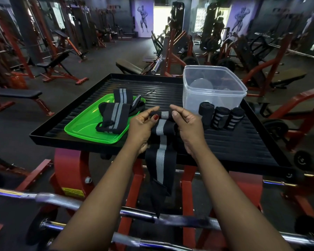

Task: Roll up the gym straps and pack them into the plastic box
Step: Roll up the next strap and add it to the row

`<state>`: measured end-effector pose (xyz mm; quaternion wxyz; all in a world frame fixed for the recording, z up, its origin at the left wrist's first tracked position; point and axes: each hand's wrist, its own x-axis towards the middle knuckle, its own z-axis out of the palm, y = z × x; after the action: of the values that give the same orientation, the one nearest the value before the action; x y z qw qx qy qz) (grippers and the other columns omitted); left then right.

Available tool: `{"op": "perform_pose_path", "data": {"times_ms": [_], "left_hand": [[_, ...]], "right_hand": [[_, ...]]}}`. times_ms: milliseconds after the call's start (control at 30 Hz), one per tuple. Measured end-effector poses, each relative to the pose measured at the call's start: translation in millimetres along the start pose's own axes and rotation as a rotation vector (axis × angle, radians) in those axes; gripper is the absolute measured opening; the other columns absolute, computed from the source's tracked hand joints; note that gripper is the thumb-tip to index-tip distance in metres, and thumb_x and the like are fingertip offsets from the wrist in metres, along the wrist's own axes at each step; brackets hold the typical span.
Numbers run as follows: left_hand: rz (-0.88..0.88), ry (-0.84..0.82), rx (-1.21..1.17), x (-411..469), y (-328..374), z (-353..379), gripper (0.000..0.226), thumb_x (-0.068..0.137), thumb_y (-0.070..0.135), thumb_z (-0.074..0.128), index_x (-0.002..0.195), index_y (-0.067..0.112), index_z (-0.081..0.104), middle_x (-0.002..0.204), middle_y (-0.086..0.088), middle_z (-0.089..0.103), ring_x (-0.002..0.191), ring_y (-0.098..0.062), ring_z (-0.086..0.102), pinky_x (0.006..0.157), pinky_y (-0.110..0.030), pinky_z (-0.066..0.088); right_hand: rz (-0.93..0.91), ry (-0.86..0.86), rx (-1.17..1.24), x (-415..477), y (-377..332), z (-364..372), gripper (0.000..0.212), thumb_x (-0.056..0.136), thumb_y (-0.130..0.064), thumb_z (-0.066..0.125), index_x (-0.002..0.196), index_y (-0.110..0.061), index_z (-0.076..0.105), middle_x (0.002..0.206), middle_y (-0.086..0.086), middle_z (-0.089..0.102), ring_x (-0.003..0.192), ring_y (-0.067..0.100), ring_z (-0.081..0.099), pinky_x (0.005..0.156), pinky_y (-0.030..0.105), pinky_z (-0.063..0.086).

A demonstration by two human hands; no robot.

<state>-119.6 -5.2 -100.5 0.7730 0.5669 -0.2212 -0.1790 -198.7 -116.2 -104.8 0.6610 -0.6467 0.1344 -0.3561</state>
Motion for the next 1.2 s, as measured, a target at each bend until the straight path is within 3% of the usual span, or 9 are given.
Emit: {"op": "perform_pose_path", "data": {"times_ms": [100, 300, 467, 600, 800, 900, 1033, 1133, 1200], "left_hand": [[-0.007, -0.098, -0.042, -0.1, 0.4, -0.4, 0.028, 0.099, 0.009, 0.045, 0.121, 0.013, 0.062, 0.122, -0.016, 0.064, 0.118, -0.027, 0.058, 0.106, -0.041, 0.043], [-0.134, -0.132, -0.206, -0.7, 5.6, -4.9, 0.026, 0.098, 0.007, 0.046, 0.118, 0.001, 0.061, 0.115, -0.023, 0.065, 0.104, -0.029, 0.065, 0.088, -0.032, 0.055], [-0.229, -0.145, -0.24, 2.7, 7.1, -8.6, 0.027, 0.097, 0.004, 0.045, 0.12, 0.0, 0.059, 0.109, -0.019, 0.067, 0.088, -0.02, 0.069, 0.077, -0.026, 0.058], [-0.237, -0.127, -0.266, 3.7, 6.1, -9.8, 0.024, 0.097, 0.006, 0.046, 0.113, 0.004, 0.064, 0.101, -0.015, 0.07, 0.087, -0.02, 0.07, 0.074, -0.026, 0.058], [-0.127, -0.019, -0.133, 0.1, 2.1, 0.8, 0.033, 0.094, 0.029, 0.055, 0.111, 0.003, 0.066, 0.103, -0.016, 0.071, 0.095, -0.025, 0.069, 0.084, -0.034, 0.057], [-0.085, 0.011, -0.077, 0.2, 0.0, 0.5, 0.019, 0.091, 0.016, 0.062, 0.106, 0.006, 0.067, 0.093, -0.009, 0.073, 0.085, -0.019, 0.069, 0.078, -0.031, 0.058], [-0.072, 0.043, -0.028, 2.7, -1.7, -2.9, 0.016, 0.091, 0.009, 0.059, 0.105, 0.008, 0.068, 0.098, -0.013, 0.07, 0.091, -0.022, 0.066, 0.088, -0.037, 0.054], [0.011, 0.072, 0.032, 1.1, -1.7, -0.9, 0.018, 0.091, 0.003, 0.058, 0.106, 0.003, 0.067, 0.09, -0.007, 0.07, 0.078, -0.01, 0.067, 0.077, -0.026, 0.056], [0.07, 0.078, 0.088, -1.1, -1.6, 1.1, 0.018, 0.09, -0.001, 0.057, 0.107, 0.0, 0.066, 0.086, -0.005, 0.069, 0.07, -0.003, 0.065, 0.069, -0.018, 0.054]], "right_hand": [[-0.015, 0.077, -0.037, 0.7, -1.9, -0.8, 0.026, 0.096, -0.008, 0.056, 0.118, -0.015, 0.068, 0.11, -0.001, 0.071, 0.106, 0.01, 0.065, 0.097, 0.025, 0.049], [0.038, 0.066, -0.077, 2.2, 0.2, -1.7, 0.035, 0.098, -0.01, 0.054, 0.133, -0.013, 0.058, 0.131, 0.005, 0.062, 0.118, 0.009, 0.058, 0.101, 0.019, 0.044], [0.076, 0.013, -0.054, 5.7, 5.3, -3.7, 0.037, 0.1, -0.018, 0.052, 0.136, -0.021, 0.055, 0.139, 0.007, 0.056, 0.129, 0.017, 0.052, 0.112, 0.041, 0.04], [0.074, -0.029, -0.048, 4.0, 3.8, -3.4, 0.039, 0.1, -0.019, 0.051, 0.139, -0.024, 0.051, 0.144, 0.007, 0.052, 0.131, 0.016, 0.049, 0.113, 0.04, 0.039], [-0.018, 0.114, -0.246, 0.0, 2.5, 5.1, 0.033, 0.096, -0.024, 0.058, 0.129, -0.027, 0.063, 0.125, -0.002, 0.067, 0.114, 0.006, 0.06, 0.106, 0.029, 0.045], [-0.022, 0.101, -0.229, 1.0, 5.1, 5.0, 0.028, 0.092, -0.027, 0.064, 0.12, -0.03, 0.068, 0.112, -0.005, 0.073, 0.106, 0.006, 0.065, 0.1, 0.033, 0.05], [0.032, -0.009, -0.014, -1.0, 0.5, 0.7, 0.026, 0.09, -0.012, 0.067, 0.115, -0.016, 0.071, 0.099, 0.001, 0.075, 0.089, 0.007, 0.068, 0.081, 0.024, 0.053], [0.141, -0.021, 0.164, -1.9, -2.1, 2.1, 0.026, 0.093, -0.017, 0.064, 0.118, -0.012, 0.068, 0.106, 0.009, 0.074, 0.101, 0.019, 0.07, 0.09, 0.033, 0.055], [0.171, 0.028, 0.137, -0.6, -0.1, 4.4, 0.024, 0.093, -0.023, 0.064, 0.114, -0.013, 0.069, 0.105, 0.009, 0.074, 0.103, 0.023, 0.069, 0.095, 0.041, 0.054]]}}
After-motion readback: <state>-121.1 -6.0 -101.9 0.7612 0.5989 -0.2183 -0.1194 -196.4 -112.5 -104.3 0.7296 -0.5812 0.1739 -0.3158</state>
